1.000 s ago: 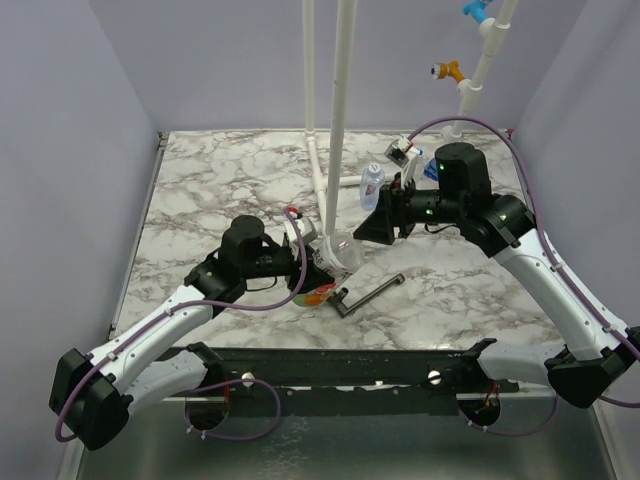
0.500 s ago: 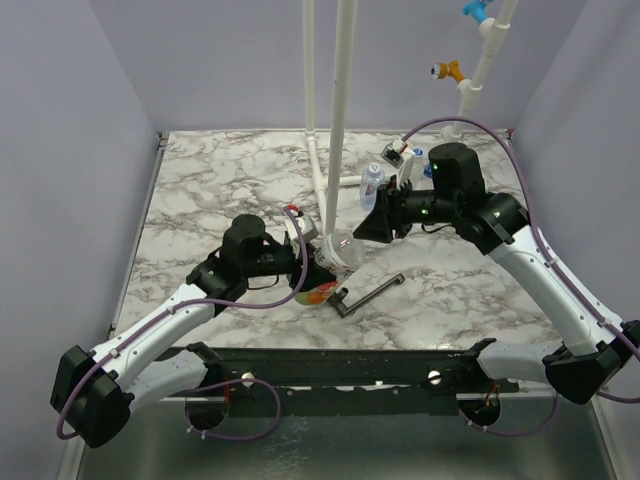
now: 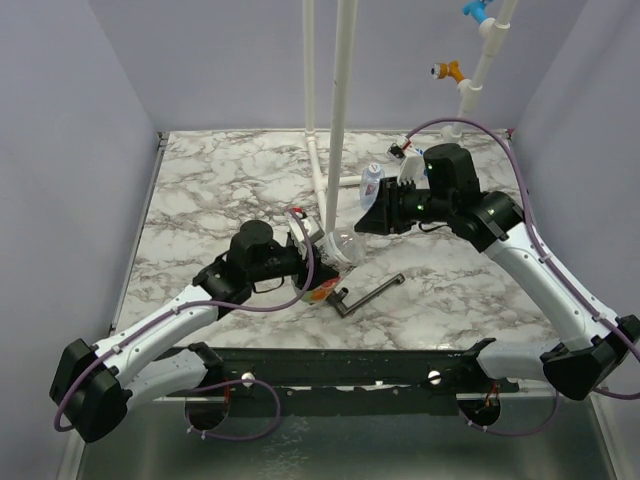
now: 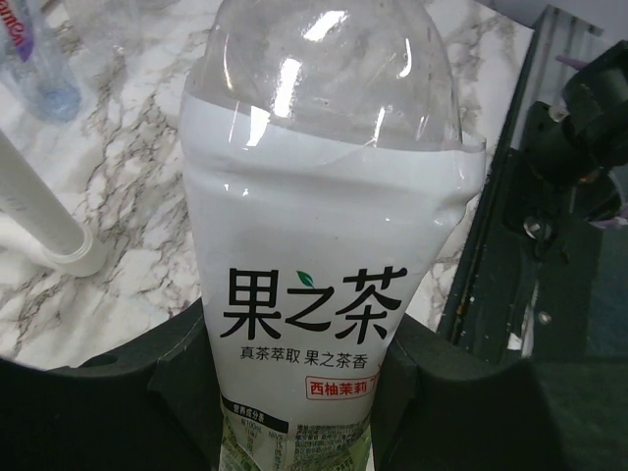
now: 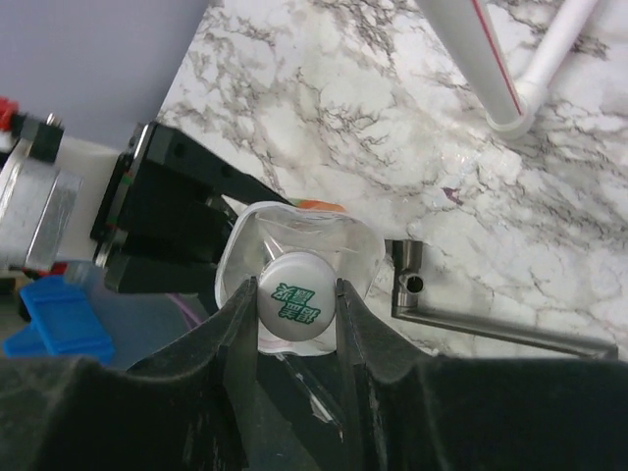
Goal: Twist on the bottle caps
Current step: Screw the bottle cap onto the plastic bottle.
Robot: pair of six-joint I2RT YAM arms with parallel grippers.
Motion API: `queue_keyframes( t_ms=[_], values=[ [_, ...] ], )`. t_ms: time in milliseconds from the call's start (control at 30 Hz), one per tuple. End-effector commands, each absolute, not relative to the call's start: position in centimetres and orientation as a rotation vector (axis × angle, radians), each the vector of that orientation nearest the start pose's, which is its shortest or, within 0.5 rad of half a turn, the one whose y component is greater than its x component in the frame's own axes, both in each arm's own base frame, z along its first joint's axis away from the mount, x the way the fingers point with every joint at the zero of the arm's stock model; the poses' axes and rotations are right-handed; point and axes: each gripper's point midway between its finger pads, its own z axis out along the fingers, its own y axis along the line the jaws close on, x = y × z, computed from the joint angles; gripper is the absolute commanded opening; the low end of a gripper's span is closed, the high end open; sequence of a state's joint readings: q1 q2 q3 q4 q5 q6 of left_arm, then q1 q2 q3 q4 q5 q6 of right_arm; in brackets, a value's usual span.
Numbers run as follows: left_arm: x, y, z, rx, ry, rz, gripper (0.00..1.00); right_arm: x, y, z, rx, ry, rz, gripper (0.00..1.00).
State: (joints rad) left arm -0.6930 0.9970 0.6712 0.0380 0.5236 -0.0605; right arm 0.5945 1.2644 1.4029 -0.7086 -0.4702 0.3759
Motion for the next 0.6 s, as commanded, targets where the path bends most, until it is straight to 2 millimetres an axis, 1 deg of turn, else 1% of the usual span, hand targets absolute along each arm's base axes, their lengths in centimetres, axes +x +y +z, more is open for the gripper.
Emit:
queue_keyframes(
  t_ms=[0,67,233,400,567],
  values=[
    [22.6,-28.1,23.2,0.818,1.606,-0.733,0.00,22.3,26.5,27.1,-0.265,2.435,1.053,0.15],
    [22.8,-28.3,23.5,0.813,1.581,-0.617,0.00,22.2,26.4,26.0,-0.182,2.483,1.047,0.15],
    [23.7,-28.0,24.3,0.720,1.542,-0.390,0.00,22.6,26.0,23.3,0.010,2.573,0.995,0.14],
    [23.6,-28.5,24.3,0.685,1.510,-0.243,0.00,23.0,26.9,22.3,0.153,2.579,1.055,0.14],
    [23.7,-28.5,24.1,0.676,1.493,-0.161,0.00,23.7,27.6,21.8,0.247,2.567,1.078,0.14]
  ],
)
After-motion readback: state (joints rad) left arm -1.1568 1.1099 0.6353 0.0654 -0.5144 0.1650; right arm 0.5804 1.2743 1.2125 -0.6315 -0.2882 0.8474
